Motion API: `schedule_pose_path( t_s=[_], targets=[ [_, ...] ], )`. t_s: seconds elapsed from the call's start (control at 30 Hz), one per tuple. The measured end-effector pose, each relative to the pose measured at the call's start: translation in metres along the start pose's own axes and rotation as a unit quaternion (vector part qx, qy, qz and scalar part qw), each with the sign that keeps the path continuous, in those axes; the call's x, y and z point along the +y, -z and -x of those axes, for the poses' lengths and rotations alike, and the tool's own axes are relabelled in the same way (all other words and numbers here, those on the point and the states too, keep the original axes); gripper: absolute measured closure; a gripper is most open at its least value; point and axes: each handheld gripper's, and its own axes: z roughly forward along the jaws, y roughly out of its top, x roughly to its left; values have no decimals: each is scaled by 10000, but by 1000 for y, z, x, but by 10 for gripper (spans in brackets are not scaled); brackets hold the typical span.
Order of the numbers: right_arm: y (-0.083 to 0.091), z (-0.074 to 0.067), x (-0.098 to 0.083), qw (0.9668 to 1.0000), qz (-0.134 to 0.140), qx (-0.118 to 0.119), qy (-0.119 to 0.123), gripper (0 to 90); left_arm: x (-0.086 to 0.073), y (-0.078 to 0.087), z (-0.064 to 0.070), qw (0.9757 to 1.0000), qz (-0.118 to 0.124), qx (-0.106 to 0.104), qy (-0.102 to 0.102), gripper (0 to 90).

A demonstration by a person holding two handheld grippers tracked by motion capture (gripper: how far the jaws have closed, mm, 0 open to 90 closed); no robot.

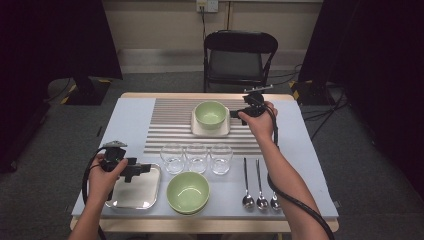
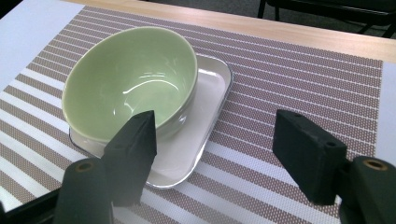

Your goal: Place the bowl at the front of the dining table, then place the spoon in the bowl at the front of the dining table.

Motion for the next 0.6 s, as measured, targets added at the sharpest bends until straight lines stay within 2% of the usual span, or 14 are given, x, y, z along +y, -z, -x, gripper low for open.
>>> schedule_pose_path(
  t_s=[0.33, 0.6],
  targets=[
    [5, 1, -6, 10000, -12, 3, 50, 302, 0, -1, 1, 10000, -28, 4, -52, 217],
    [10, 3, -12, 9999, 23, 99, 72, 303, 2, -1, 2, 10000, 7, 7, -34, 217]
  ],
)
